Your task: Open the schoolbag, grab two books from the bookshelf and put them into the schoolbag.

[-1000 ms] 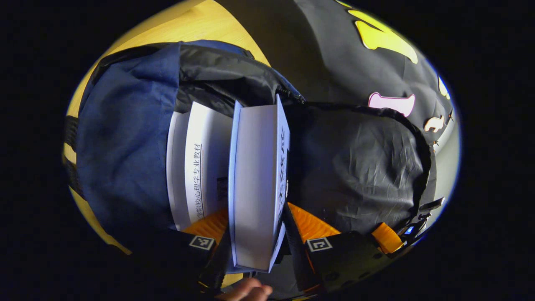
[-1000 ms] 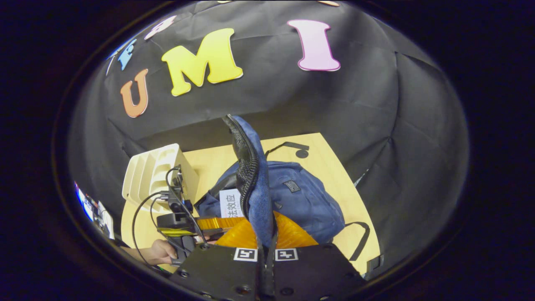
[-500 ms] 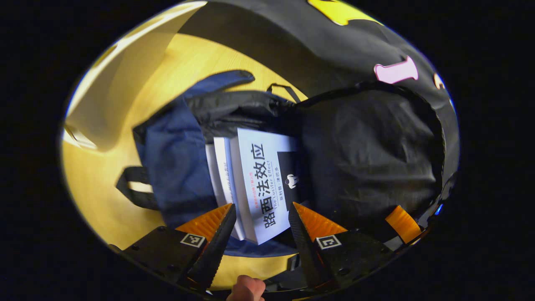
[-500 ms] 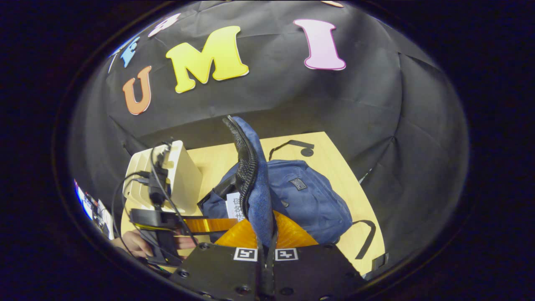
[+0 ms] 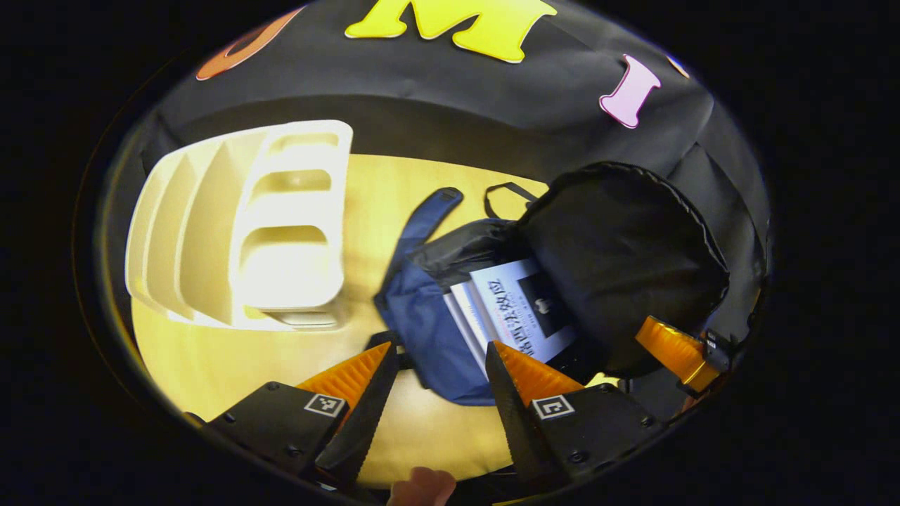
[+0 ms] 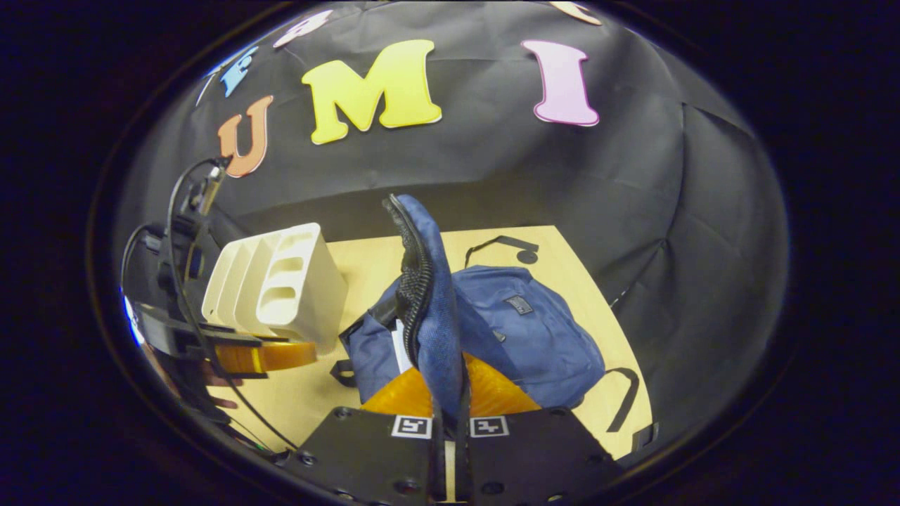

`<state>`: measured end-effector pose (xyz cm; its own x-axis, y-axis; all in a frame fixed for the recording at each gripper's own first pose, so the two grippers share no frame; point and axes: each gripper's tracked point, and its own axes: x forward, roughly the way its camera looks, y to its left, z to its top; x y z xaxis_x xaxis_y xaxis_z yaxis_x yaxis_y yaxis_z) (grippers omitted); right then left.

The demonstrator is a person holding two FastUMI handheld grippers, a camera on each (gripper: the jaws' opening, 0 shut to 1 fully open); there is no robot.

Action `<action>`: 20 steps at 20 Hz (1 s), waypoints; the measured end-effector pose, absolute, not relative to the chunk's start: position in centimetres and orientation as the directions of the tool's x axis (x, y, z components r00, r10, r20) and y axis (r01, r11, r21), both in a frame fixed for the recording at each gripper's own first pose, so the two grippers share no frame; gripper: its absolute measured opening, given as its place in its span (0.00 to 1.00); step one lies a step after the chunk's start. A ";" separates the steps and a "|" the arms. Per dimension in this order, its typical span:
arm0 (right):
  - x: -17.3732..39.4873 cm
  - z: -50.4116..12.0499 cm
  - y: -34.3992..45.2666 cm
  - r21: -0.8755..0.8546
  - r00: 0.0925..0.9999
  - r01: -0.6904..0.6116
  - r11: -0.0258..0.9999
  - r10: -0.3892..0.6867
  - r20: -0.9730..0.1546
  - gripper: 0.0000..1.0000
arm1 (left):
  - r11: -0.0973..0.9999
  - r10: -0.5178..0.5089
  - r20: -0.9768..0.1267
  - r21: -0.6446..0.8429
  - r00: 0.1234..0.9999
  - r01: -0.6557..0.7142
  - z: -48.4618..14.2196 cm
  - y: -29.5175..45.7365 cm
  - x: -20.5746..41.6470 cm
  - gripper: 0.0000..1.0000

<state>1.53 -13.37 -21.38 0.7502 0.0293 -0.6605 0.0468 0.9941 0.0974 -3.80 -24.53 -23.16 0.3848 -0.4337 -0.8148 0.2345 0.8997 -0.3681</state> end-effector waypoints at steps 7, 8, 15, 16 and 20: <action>0.7 -20.6 -9.5 0.173 0.777 0.035 0.984 0.082 -0.624 0.27 | 0.951 -0.305 -0.803 -0.234 0.512 0.201 -19.0 -16.5 -3.6 0.81; 0.5 -20.0 -8.6 0.185 0.786 0.022 0.982 0.097 -0.610 0.40 | 0.956 -0.293 -0.781 -0.221 0.552 0.195 -17.9 -15.6 -3.1 0.81; 1.4 -11.6 -2.7 0.162 0.891 -0.101 0.981 0.162 -0.423 0.91 | 0.977 -0.205 -0.486 -0.157 0.850 0.146 -7.5 -9.8 0.4 0.83; 2.5 -9.7 -3.7 0.152 0.912 -0.118 0.981 0.168 -0.375 0.93 | 0.979 -0.188 -0.433 -0.152 0.882 0.134 -6.2 -8.9 0.5 0.85; 2.4 -0.9 0.1 0.105 0.982 -0.112 0.988 0.126 -0.141 0.96 | 0.991 -0.101 -0.256 -0.111 0.961 0.075 0.1 -4.1 0.2 1.00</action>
